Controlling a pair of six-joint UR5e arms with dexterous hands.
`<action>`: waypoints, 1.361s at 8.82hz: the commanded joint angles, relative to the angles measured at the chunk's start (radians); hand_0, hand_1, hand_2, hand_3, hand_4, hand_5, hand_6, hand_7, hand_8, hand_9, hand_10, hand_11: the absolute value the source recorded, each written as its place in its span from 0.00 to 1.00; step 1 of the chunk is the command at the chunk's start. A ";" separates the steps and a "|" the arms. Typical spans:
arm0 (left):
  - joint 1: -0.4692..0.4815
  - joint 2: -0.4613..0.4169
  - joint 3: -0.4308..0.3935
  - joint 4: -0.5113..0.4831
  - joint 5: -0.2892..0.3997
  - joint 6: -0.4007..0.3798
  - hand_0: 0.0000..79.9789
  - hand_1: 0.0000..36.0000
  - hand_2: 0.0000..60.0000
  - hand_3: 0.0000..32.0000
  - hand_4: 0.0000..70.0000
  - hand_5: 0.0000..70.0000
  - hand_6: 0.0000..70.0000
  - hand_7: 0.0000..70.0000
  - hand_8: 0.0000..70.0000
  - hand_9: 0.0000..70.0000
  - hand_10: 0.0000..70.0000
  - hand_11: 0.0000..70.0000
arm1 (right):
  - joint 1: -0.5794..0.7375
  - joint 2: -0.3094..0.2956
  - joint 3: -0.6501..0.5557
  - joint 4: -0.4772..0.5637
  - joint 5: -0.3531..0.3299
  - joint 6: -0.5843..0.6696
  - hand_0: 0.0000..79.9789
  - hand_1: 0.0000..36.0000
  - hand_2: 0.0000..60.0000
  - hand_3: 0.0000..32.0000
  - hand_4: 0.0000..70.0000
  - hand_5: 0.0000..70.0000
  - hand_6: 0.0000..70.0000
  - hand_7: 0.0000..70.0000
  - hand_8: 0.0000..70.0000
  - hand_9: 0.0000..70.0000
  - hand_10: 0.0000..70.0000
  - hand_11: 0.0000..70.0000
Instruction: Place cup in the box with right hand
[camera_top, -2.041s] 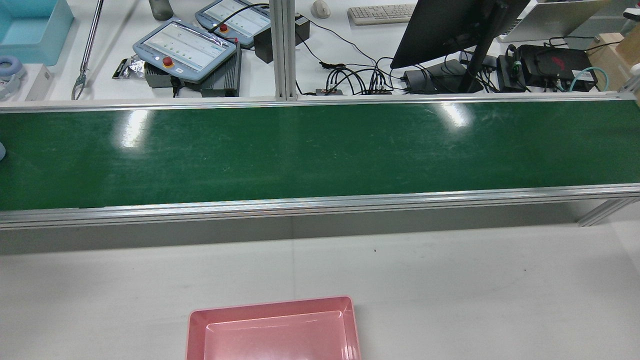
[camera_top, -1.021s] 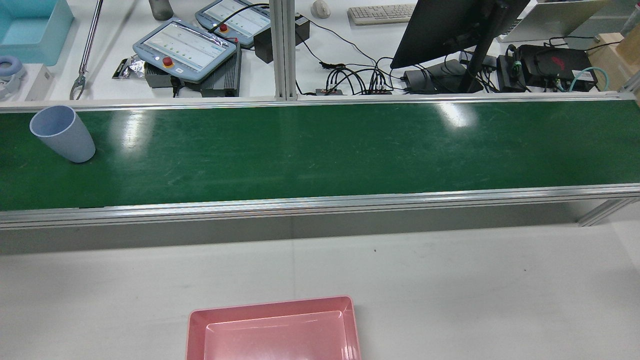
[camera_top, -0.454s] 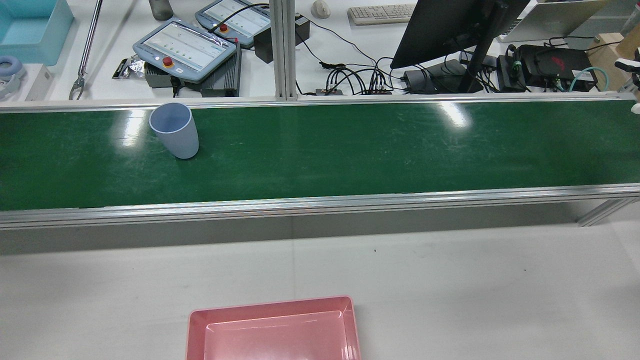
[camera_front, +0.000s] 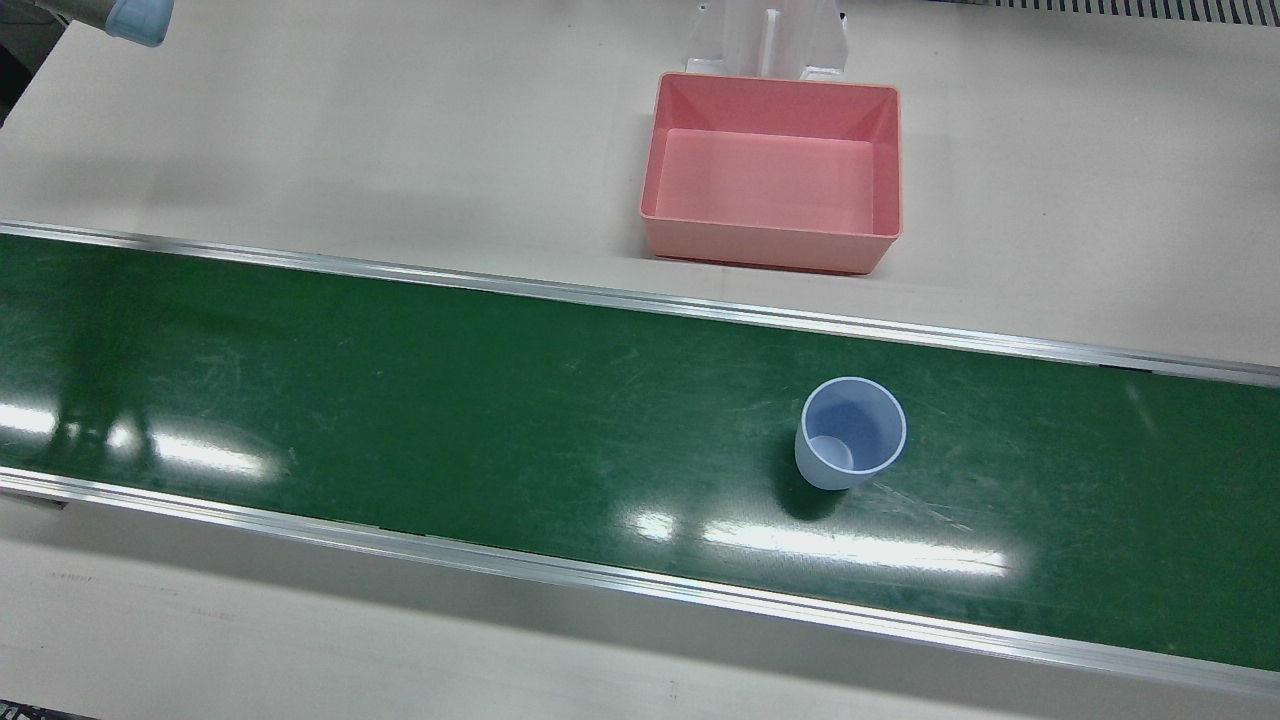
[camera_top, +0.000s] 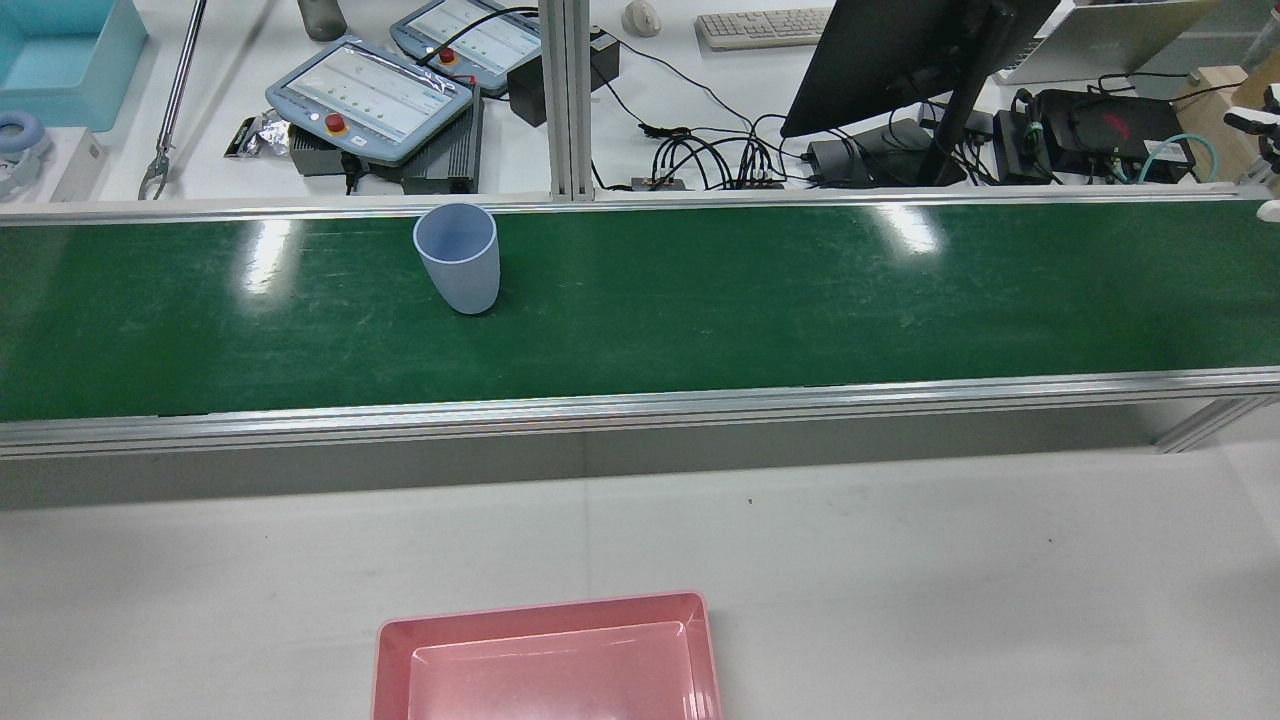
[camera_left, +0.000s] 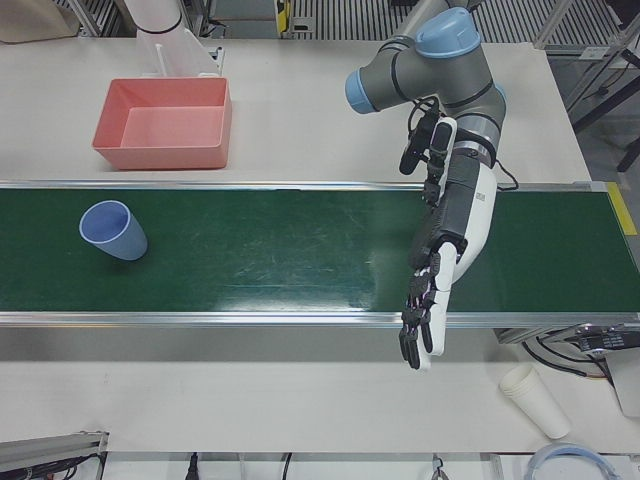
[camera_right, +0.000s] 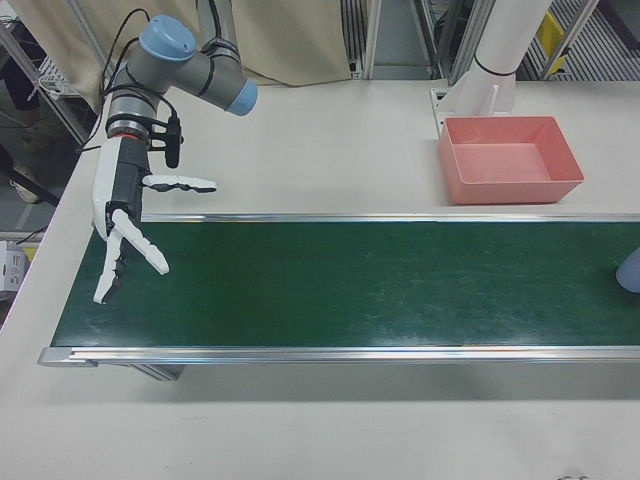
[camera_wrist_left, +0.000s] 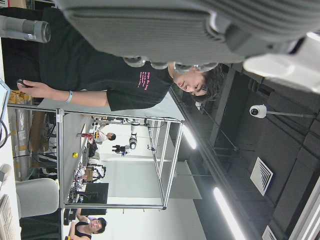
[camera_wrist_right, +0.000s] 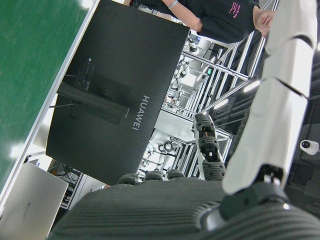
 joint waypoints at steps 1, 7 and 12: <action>0.002 0.001 0.004 0.001 0.000 0.001 0.00 0.00 0.00 0.00 0.00 0.00 0.00 0.00 0.00 0.00 0.00 0.00 | -0.053 0.032 -0.034 0.001 0.017 -0.037 0.63 0.39 0.06 0.00 0.10 0.06 0.01 0.00 0.00 0.00 0.00 0.00; 0.002 -0.006 -0.007 0.004 0.002 0.001 0.00 0.00 0.00 0.00 0.00 0.00 0.00 0.00 0.00 0.00 0.00 0.00 | -0.112 0.155 -0.122 0.008 0.069 -0.025 0.62 0.41 0.15 0.00 0.08 0.06 0.00 0.00 0.00 0.00 0.00 0.00; 0.002 -0.003 -0.004 0.004 0.000 0.001 0.00 0.00 0.00 0.00 0.00 0.00 0.00 0.00 0.00 0.00 0.00 0.00 | -0.158 0.066 -0.079 0.020 0.070 -0.029 0.59 0.45 0.29 0.00 0.01 0.06 0.00 0.00 0.00 0.00 0.00 0.00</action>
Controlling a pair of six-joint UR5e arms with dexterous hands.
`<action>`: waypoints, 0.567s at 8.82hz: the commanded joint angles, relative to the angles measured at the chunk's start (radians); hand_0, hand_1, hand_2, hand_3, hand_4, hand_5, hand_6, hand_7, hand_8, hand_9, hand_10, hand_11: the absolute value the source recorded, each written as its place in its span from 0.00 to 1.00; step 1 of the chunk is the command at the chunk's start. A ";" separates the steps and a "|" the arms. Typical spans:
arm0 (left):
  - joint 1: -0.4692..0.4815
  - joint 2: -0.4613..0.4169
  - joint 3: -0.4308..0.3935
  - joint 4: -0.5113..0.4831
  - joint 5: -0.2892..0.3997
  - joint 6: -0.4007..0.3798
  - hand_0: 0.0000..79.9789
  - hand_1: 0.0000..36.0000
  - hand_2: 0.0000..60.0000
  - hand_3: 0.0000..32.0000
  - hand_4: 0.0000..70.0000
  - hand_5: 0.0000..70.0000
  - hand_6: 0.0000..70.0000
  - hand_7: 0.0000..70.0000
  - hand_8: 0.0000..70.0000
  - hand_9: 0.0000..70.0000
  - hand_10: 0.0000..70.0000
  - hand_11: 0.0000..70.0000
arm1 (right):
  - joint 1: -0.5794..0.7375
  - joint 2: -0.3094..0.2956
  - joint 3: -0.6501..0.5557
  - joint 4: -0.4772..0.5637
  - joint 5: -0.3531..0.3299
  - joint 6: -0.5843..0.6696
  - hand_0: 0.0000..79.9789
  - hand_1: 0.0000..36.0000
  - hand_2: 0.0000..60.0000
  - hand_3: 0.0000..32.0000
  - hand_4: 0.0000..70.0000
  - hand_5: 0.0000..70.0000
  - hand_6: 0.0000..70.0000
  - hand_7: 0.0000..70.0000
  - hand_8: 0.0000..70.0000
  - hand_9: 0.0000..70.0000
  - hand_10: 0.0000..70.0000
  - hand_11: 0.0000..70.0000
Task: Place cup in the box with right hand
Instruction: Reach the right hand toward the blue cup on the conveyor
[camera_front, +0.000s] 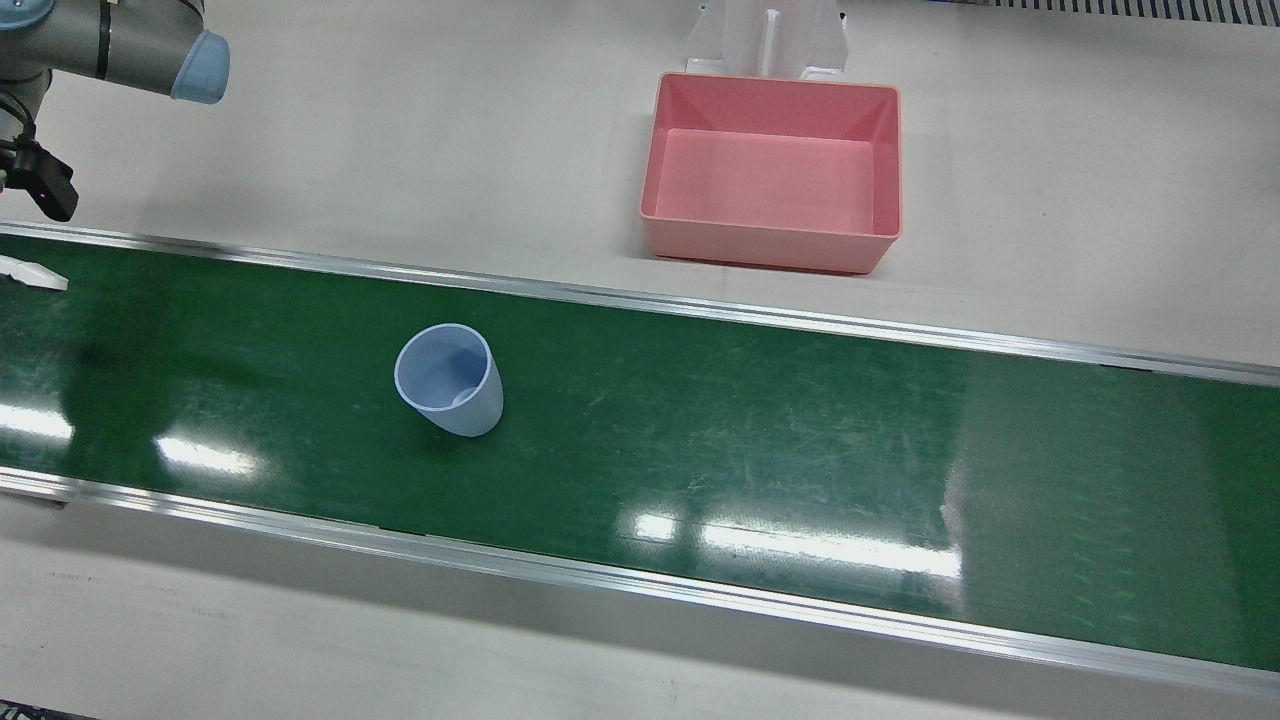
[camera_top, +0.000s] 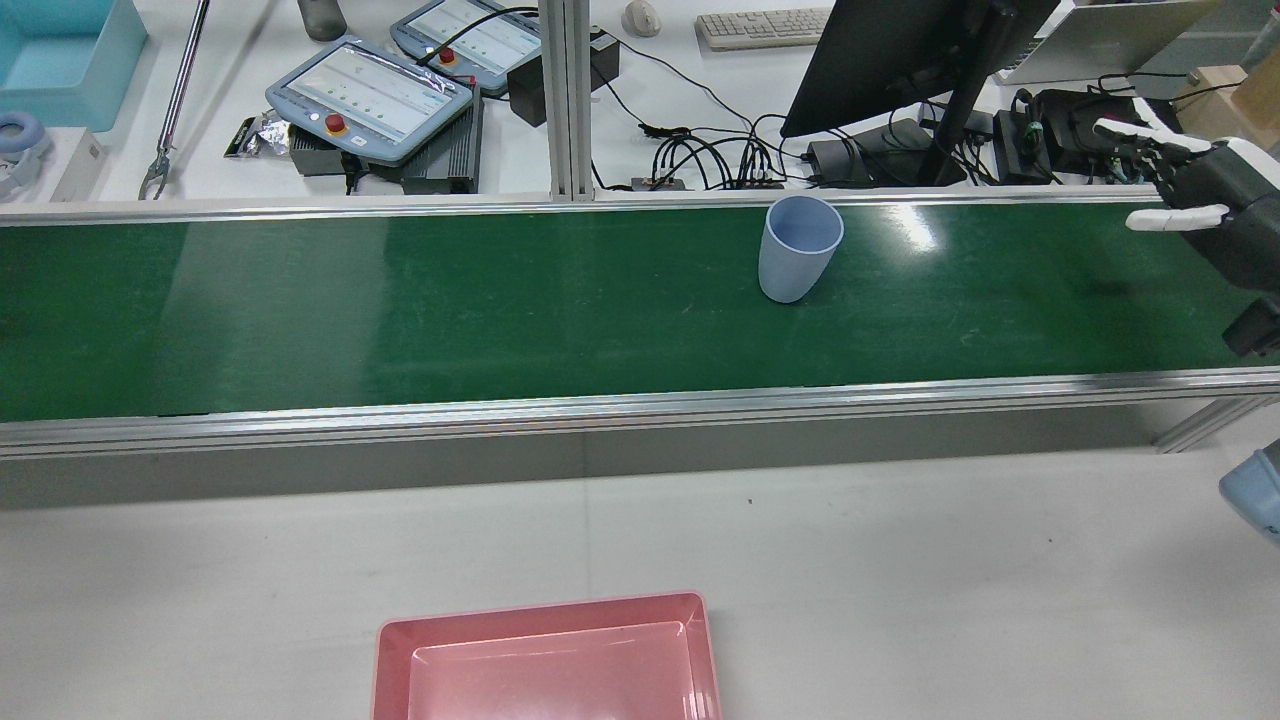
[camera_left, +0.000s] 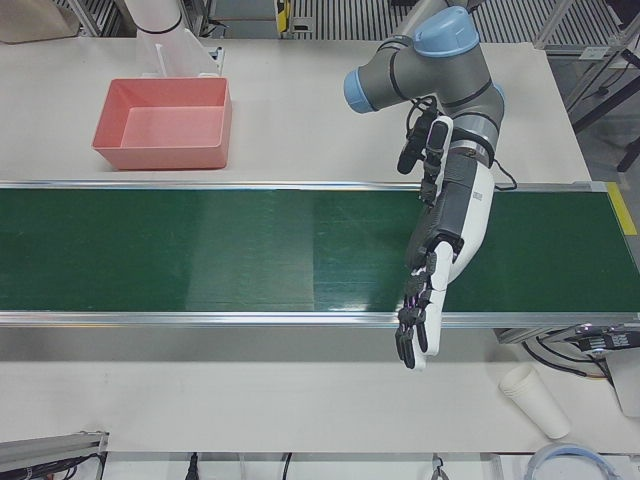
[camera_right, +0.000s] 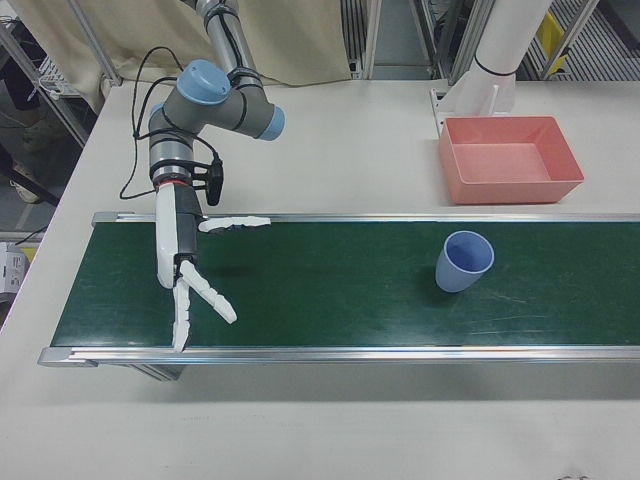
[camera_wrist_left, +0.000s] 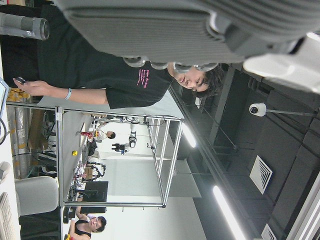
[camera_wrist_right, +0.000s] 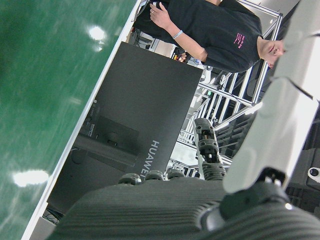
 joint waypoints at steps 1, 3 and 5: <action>0.000 0.001 0.001 -0.001 0.000 -0.002 0.00 0.00 0.00 0.00 0.00 0.00 0.00 0.00 0.00 0.00 0.00 0.00 | -0.012 -0.067 0.011 0.010 0.000 -0.003 0.56 0.53 0.52 0.00 0.00 0.06 0.00 0.00 0.00 0.00 0.00 0.00; 0.000 0.001 0.001 0.000 -0.002 0.000 0.00 0.00 0.00 0.00 0.00 0.00 0.00 0.00 0.00 0.00 0.00 0.00 | -0.012 -0.082 0.015 0.010 0.000 -0.003 0.59 0.36 0.15 0.00 0.00 0.06 0.00 0.00 0.00 0.00 0.00 0.00; 0.000 0.001 0.001 -0.001 -0.002 0.000 0.00 0.00 0.00 0.00 0.00 0.00 0.00 0.00 0.00 0.00 0.00 0.00 | -0.017 -0.091 0.016 0.010 -0.002 -0.005 0.56 0.42 0.33 0.00 0.00 0.06 0.00 0.00 0.00 0.00 0.00 0.00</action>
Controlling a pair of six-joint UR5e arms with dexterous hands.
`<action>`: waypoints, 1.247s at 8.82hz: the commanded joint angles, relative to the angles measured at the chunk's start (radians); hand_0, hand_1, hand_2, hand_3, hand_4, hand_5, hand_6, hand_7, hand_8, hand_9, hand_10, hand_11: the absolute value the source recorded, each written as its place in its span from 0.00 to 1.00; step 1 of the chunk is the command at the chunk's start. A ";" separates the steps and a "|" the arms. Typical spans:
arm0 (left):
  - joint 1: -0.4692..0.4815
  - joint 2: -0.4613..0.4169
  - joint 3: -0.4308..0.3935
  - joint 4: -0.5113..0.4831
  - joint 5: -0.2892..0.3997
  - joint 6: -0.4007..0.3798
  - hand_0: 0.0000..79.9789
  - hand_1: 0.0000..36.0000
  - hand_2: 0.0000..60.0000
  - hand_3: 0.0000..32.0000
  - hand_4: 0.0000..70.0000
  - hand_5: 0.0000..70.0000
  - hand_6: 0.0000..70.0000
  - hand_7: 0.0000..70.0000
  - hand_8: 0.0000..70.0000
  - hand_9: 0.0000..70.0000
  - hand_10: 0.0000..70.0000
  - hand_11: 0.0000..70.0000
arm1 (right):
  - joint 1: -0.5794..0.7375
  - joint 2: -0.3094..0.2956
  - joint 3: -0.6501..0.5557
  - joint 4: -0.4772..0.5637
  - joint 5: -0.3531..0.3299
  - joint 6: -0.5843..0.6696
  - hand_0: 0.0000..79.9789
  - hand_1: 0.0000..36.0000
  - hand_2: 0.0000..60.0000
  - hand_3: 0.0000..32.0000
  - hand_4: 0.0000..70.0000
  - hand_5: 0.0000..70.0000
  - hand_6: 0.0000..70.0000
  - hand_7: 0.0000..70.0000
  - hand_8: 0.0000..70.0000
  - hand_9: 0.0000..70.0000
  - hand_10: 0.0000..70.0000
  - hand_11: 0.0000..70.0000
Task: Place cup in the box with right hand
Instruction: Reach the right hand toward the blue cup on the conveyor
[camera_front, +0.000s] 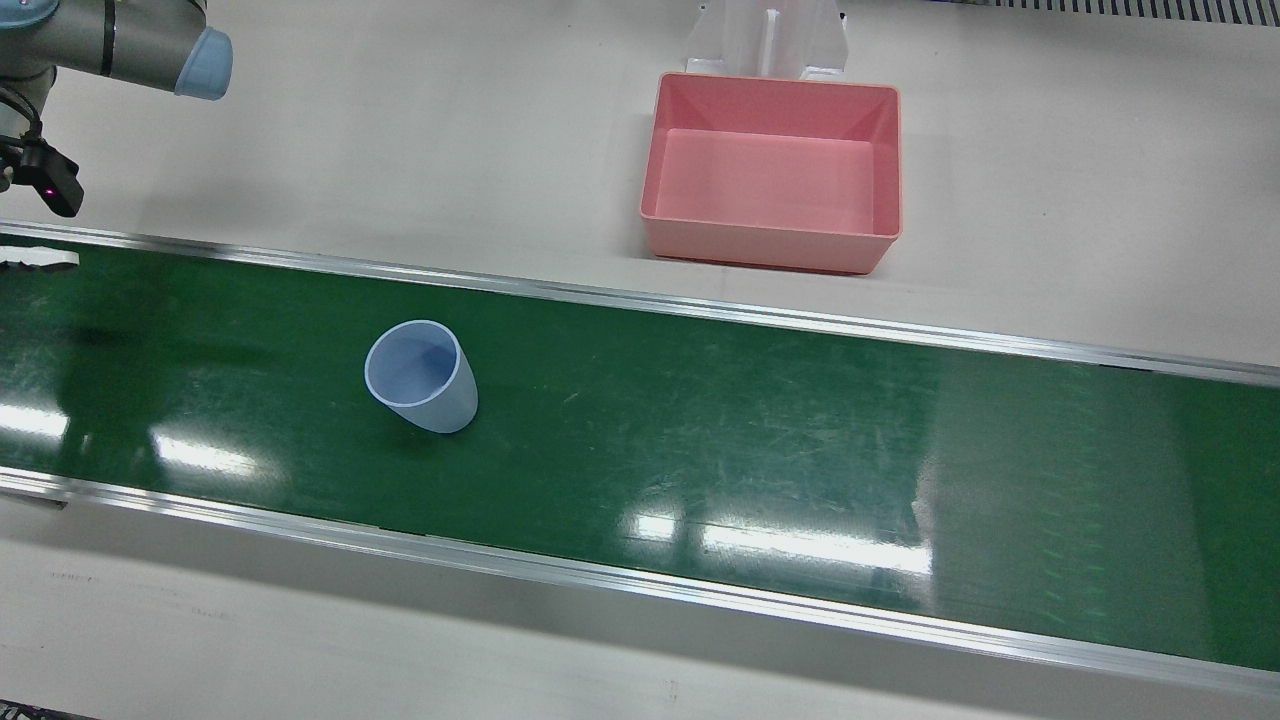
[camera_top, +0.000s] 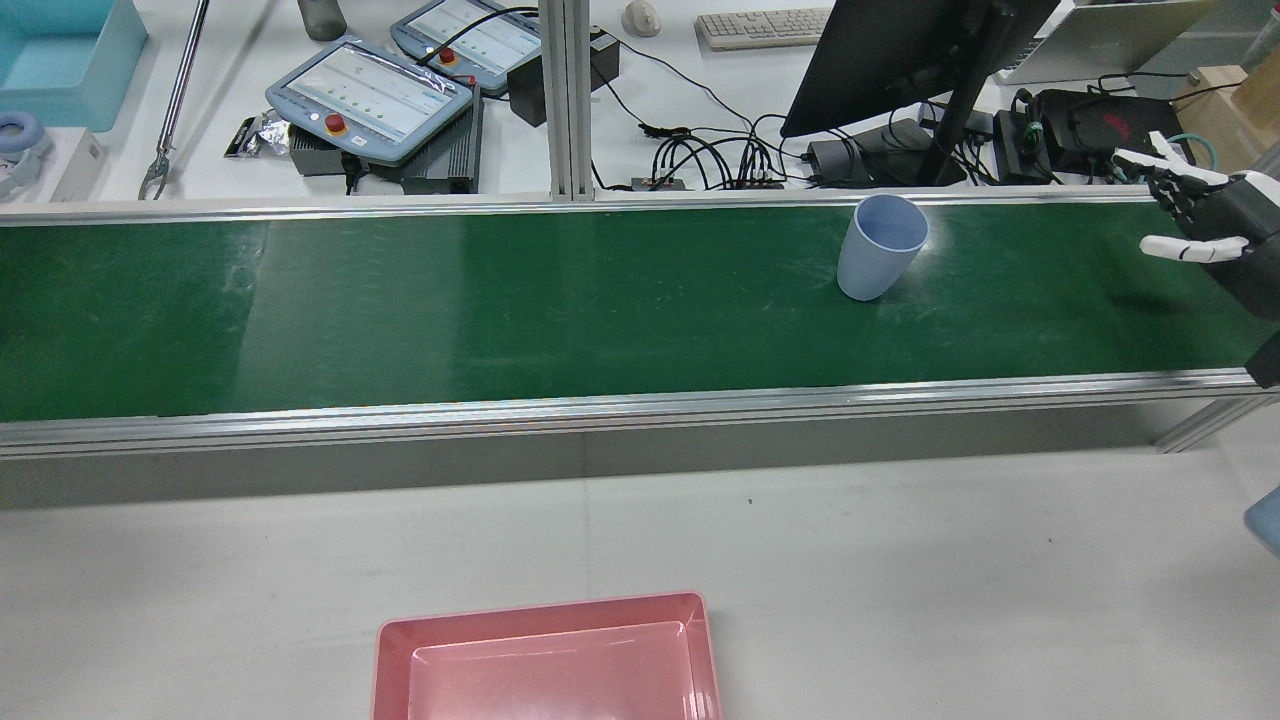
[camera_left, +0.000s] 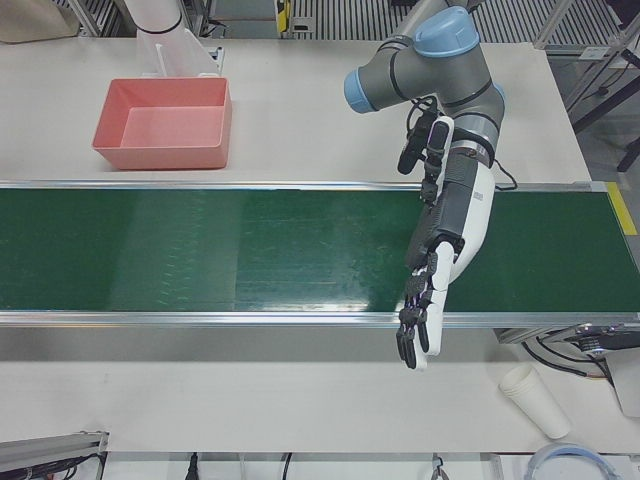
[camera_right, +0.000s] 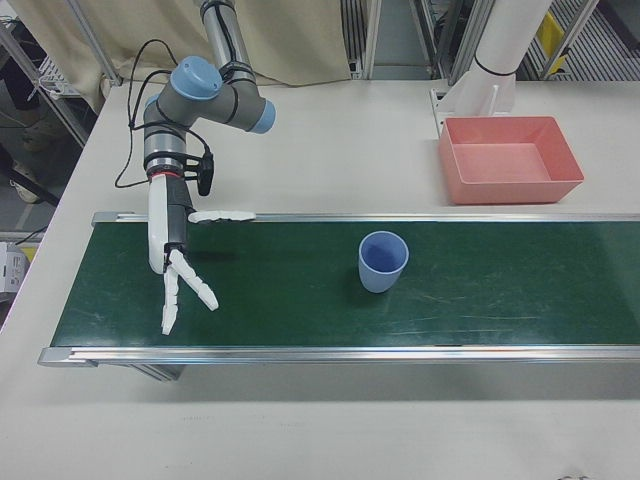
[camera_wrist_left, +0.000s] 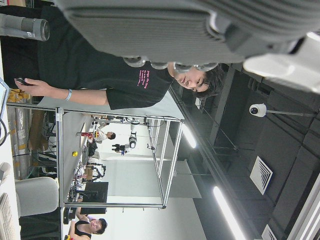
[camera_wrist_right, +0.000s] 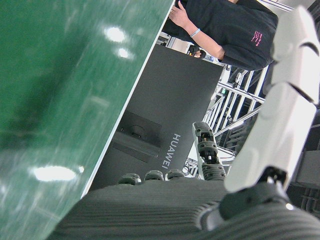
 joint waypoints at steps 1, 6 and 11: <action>0.000 0.000 0.000 -0.001 0.000 -0.001 0.00 0.00 0.00 0.00 0.00 0.00 0.00 0.00 0.00 0.00 0.00 0.00 | -0.006 -0.018 0.000 0.000 -0.002 -0.003 0.59 0.32 0.09 0.00 0.00 0.06 0.00 0.00 0.00 0.00 0.00 0.00; 0.000 0.000 0.002 -0.001 0.000 0.000 0.00 0.00 0.00 0.00 0.00 0.00 0.00 0.00 0.00 0.00 0.00 0.00 | -0.024 -0.013 -0.011 -0.001 0.021 -0.008 0.58 0.34 0.16 0.00 0.00 0.05 0.00 0.00 0.00 0.00 0.00 0.00; 0.000 0.002 0.002 -0.001 0.000 -0.001 0.00 0.00 0.00 0.00 0.00 0.00 0.00 0.00 0.00 0.00 0.00 0.00 | -0.041 -0.016 -0.042 -0.001 0.072 0.006 0.66 0.77 0.84 0.00 0.27 0.16 0.23 0.77 0.41 0.67 0.26 0.40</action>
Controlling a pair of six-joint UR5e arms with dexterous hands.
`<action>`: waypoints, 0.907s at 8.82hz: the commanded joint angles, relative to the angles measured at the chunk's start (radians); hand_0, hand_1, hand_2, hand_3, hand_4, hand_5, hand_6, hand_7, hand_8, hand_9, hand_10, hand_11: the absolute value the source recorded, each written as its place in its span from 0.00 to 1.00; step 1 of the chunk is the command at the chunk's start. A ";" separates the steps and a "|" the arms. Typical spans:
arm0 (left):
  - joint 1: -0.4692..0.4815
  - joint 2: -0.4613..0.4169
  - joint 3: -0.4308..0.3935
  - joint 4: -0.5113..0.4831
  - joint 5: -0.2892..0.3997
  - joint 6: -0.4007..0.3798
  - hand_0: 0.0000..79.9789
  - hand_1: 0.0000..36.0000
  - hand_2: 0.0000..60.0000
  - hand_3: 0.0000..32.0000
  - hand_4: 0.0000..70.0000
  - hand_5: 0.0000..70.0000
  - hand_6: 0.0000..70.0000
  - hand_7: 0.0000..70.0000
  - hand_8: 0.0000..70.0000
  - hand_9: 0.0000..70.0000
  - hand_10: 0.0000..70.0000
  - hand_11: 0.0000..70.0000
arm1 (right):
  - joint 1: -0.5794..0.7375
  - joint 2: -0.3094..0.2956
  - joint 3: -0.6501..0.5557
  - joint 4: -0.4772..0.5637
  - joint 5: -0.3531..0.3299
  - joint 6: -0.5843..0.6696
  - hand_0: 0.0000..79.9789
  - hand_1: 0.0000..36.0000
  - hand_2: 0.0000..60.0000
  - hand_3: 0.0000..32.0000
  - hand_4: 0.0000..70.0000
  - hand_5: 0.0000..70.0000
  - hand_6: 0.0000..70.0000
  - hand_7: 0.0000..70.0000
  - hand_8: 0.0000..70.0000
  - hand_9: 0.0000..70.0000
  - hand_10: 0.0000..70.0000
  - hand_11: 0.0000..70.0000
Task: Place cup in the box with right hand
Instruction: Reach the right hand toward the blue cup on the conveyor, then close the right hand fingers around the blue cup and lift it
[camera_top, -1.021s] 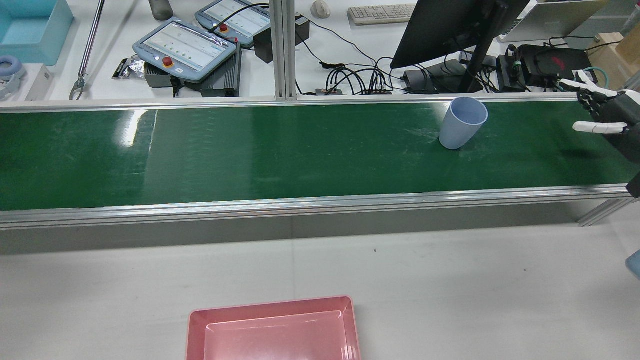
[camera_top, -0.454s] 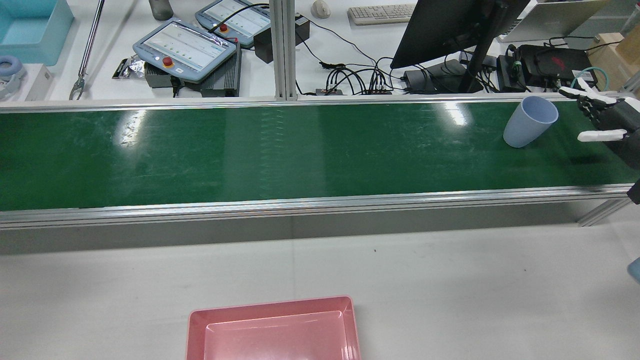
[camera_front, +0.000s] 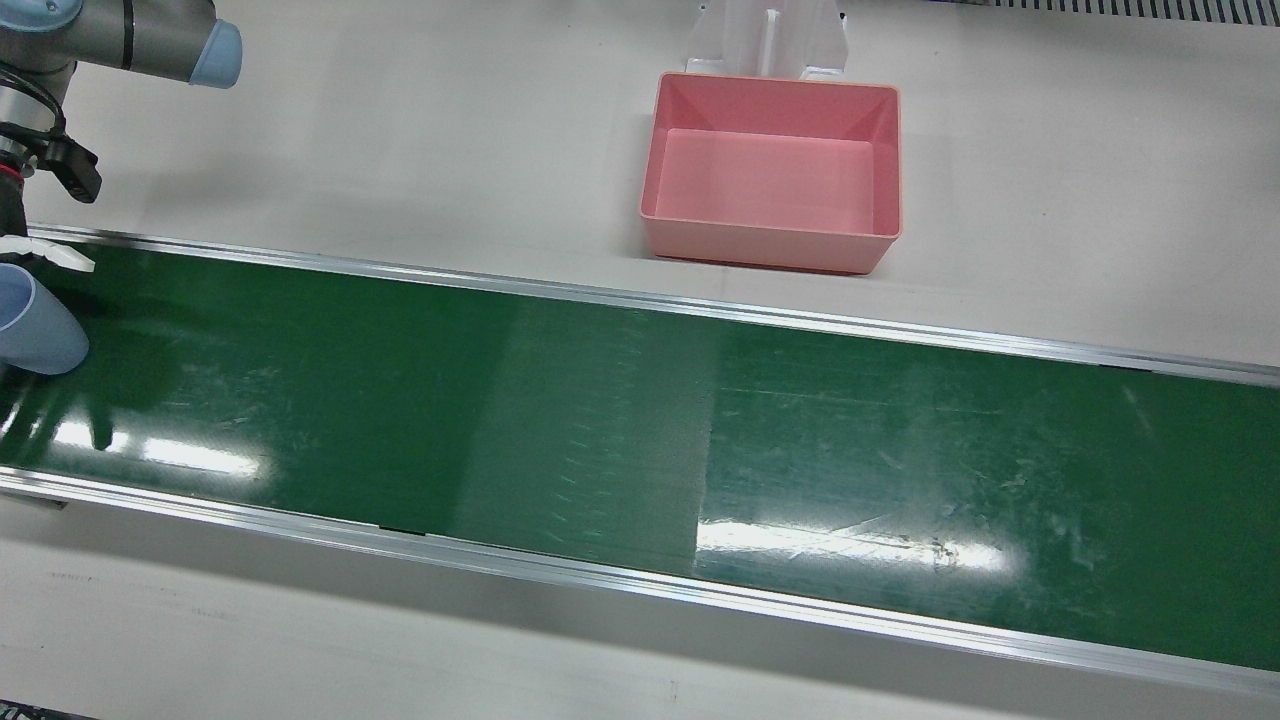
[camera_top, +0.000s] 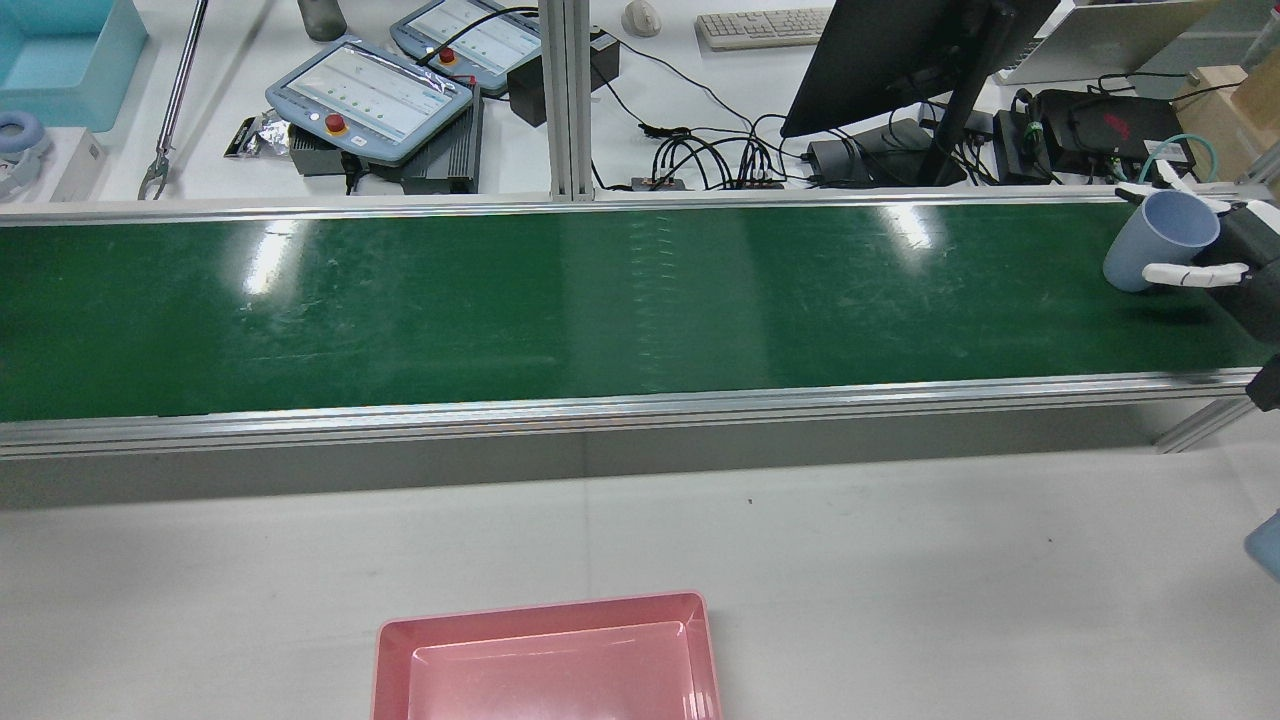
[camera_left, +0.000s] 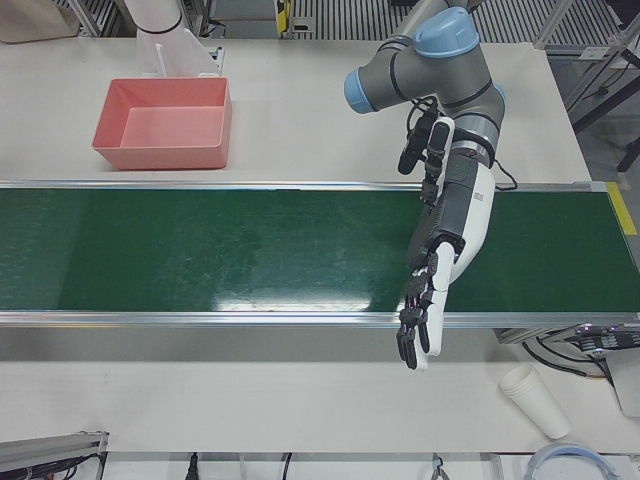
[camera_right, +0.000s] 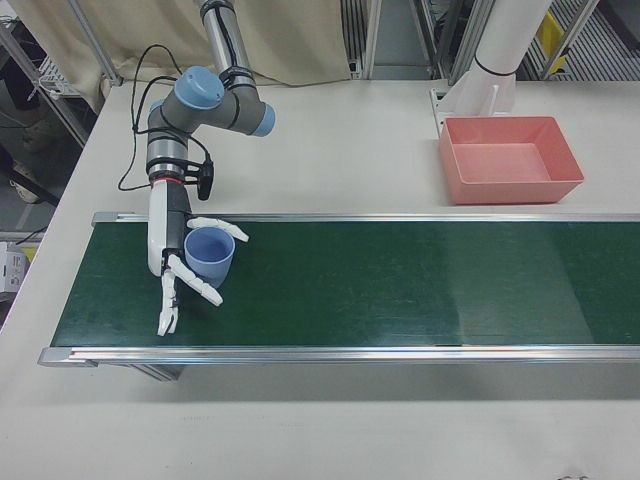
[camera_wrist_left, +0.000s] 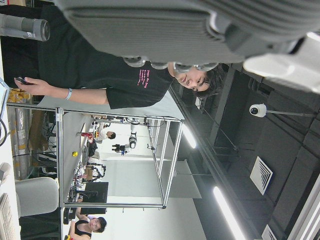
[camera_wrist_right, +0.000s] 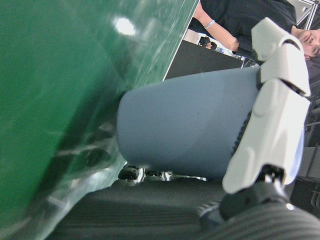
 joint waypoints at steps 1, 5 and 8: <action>0.000 0.002 0.000 0.000 0.001 0.001 0.00 0.00 0.00 0.00 0.00 0.00 0.00 0.00 0.00 0.00 0.00 0.00 | 0.003 -0.009 -0.001 0.001 0.014 0.030 0.71 0.89 1.00 0.00 0.52 0.21 0.33 1.00 0.67 1.00 0.45 0.67; 0.000 0.002 0.000 0.000 0.000 0.001 0.00 0.00 0.00 0.00 0.00 0.00 0.00 0.00 0.00 0.00 0.00 0.00 | 0.058 -0.056 0.406 -0.093 0.013 0.025 0.97 1.00 1.00 0.00 1.00 0.45 0.74 1.00 1.00 1.00 1.00 1.00; 0.000 0.000 0.000 0.000 0.000 -0.001 0.00 0.00 0.00 0.00 0.00 0.00 0.00 0.00 0.00 0.00 0.00 0.00 | -0.053 -0.044 0.702 -0.253 0.005 -0.092 0.97 1.00 1.00 0.00 1.00 0.41 0.65 1.00 1.00 1.00 0.99 1.00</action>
